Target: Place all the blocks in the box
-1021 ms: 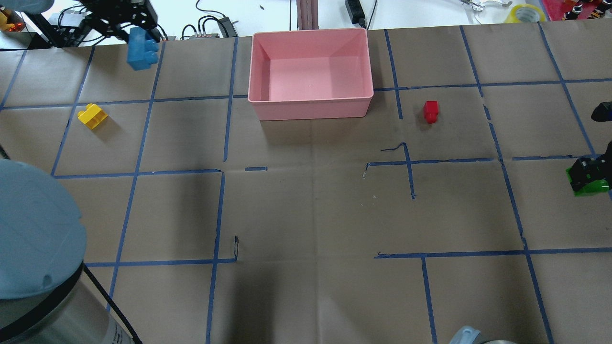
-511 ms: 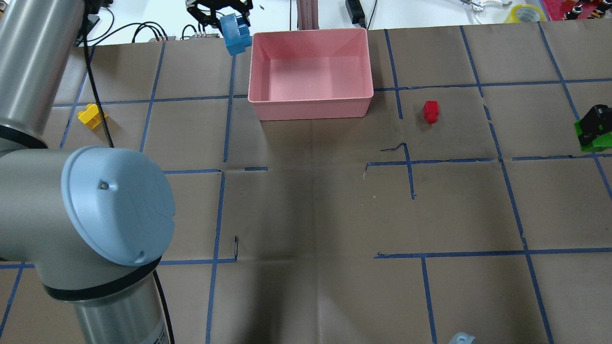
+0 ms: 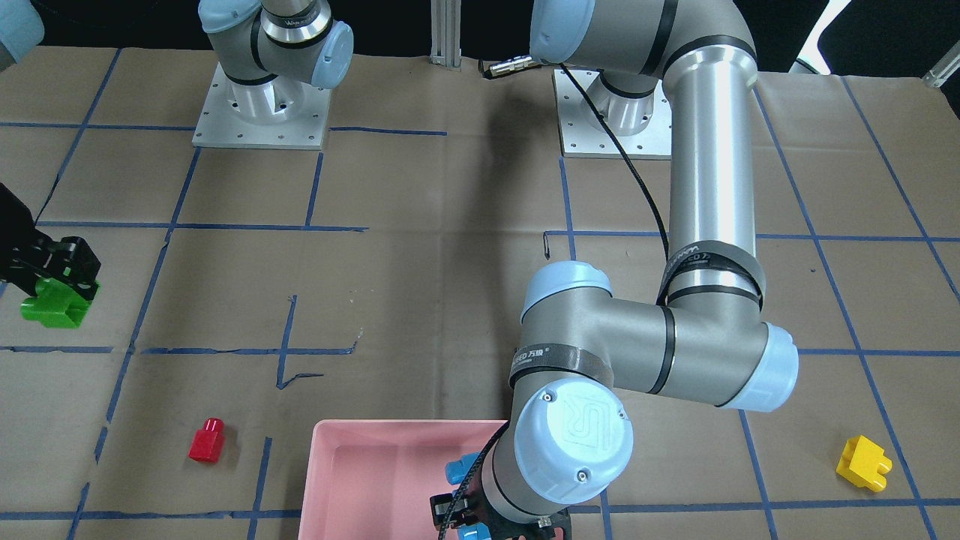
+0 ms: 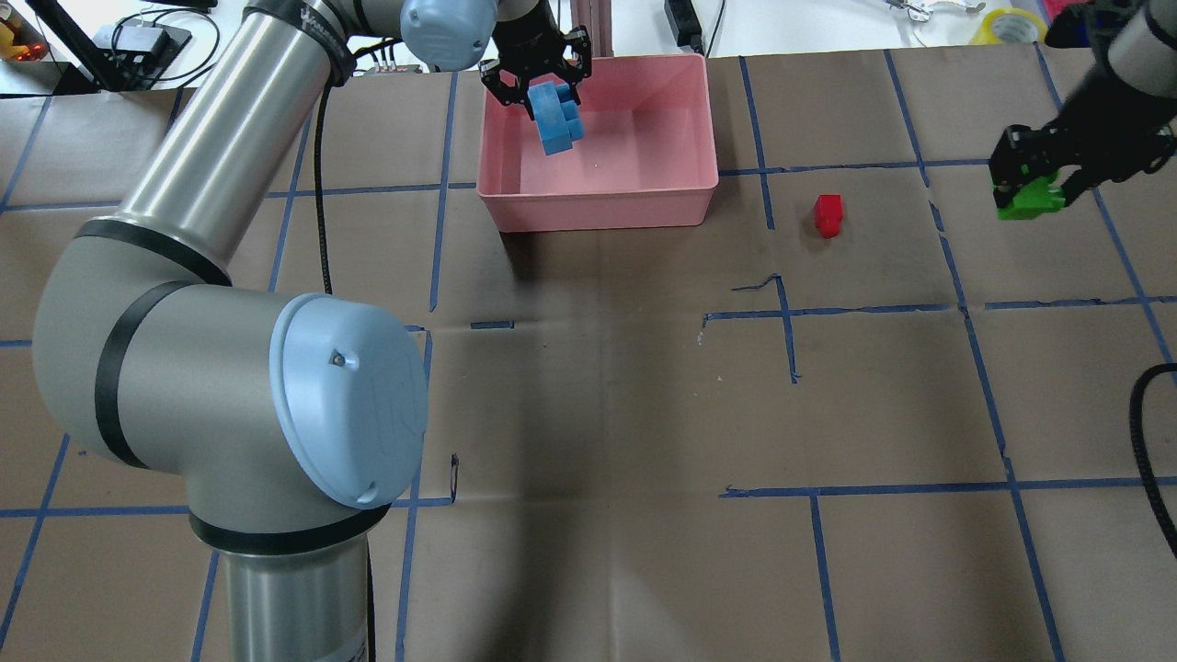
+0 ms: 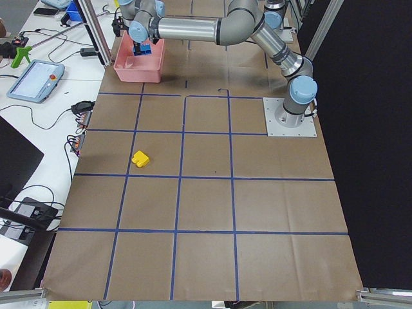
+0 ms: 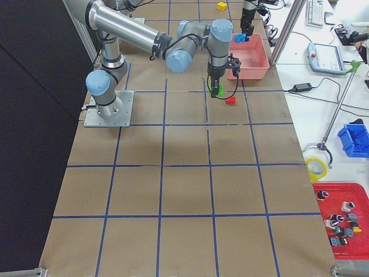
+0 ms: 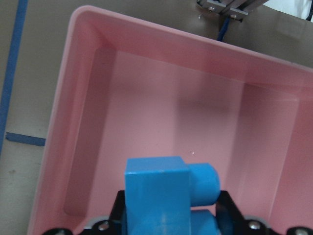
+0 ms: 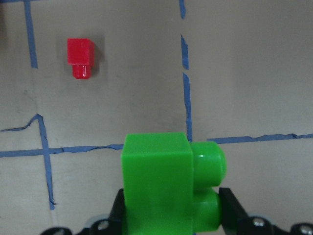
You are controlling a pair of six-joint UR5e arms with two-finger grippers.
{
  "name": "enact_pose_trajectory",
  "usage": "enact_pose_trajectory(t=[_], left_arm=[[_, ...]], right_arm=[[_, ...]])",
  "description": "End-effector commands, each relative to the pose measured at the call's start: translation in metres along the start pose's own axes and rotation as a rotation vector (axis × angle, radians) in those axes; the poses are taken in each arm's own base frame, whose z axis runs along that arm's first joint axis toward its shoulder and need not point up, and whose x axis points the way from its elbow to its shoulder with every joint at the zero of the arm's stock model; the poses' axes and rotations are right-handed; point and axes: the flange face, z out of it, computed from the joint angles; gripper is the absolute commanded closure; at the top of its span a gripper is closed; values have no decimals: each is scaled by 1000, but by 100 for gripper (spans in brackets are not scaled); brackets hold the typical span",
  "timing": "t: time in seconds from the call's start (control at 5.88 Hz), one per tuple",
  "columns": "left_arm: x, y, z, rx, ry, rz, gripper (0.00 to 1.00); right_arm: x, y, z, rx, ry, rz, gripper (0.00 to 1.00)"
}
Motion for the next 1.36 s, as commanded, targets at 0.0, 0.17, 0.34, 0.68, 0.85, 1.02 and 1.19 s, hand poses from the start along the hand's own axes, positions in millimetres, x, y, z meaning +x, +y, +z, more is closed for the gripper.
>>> enact_pose_trajectory(t=[0.0,0.17,0.34,0.68,0.85,1.02,1.19], left_arm=[[-6,-4,16,39,-16,9,70],[-7,-5,12,60,-26,10,16],[-14,-12,-10,89,-15,-1,1],[-55,-9,-119,99,-2,-43,0],[-103,-13,-162,74,7,-9,0],[-157,-26,-175,56,-9,23,0],[-215,-45,-178,54,-21,70,0]], right_arm=[[-59,-16,-2,17,-51,35,90],[-73,-18,-5,28,-101,61,90],[-79,-19,-7,40,-103,53,90],[-109,-34,-6,52,-127,32,90],[-149,-52,-11,69,-133,20,90],[-185,-73,-7,73,-154,50,90],[-221,-96,-4,78,-245,86,90]])
